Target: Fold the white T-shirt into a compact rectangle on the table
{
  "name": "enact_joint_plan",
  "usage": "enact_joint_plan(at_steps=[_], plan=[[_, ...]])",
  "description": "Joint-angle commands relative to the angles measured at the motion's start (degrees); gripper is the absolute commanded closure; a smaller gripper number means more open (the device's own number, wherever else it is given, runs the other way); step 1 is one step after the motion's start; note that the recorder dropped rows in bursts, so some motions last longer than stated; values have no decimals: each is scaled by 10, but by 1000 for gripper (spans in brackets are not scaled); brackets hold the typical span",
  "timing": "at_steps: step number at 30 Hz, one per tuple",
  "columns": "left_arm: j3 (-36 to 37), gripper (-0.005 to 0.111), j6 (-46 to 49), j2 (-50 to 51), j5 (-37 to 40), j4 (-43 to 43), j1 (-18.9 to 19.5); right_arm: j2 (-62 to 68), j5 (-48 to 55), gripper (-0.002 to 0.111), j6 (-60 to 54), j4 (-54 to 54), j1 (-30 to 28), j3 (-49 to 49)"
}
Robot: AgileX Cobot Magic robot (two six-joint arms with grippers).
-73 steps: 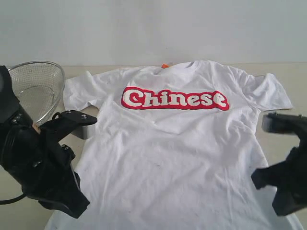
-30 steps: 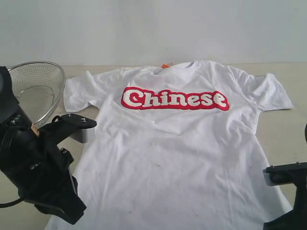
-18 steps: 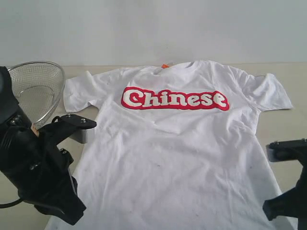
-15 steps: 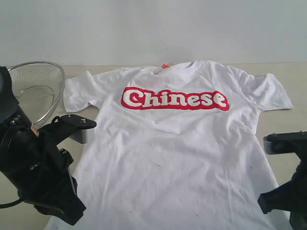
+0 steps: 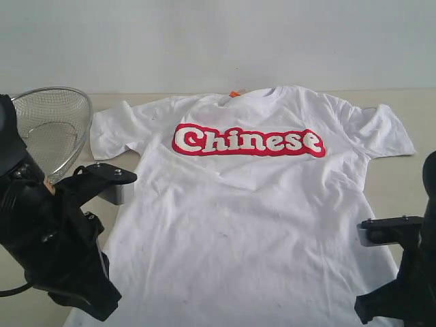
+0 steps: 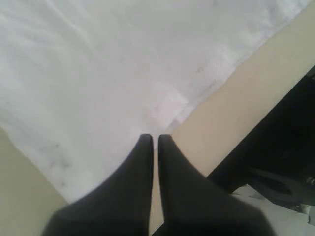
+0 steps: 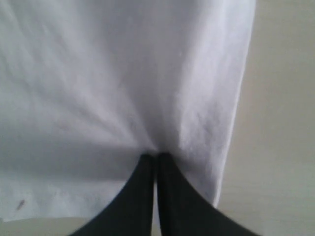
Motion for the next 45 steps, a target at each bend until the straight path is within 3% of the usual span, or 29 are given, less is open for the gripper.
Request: enact_joint_plan(at_steps=[1, 18, 25, 34, 45], plan=[[2, 102, 2, -6, 9, -3, -2, 13, 14, 108, 21, -30, 0, 6], [2, 102, 2, -6, 38, -2, -2, 13, 49, 108, 72, -105, 0, 5], [2, 102, 2, -6, 60, -2, -2, -59, 40, 108, 69, -99, 0, -4], [2, 102, -5, 90, 44, 38, -2, -145, 2, 108, -30, 24, 0, -4], [2, 102, -23, 194, 2, 47, -2, -146, 2, 108, -76, 76, 0, -4]])
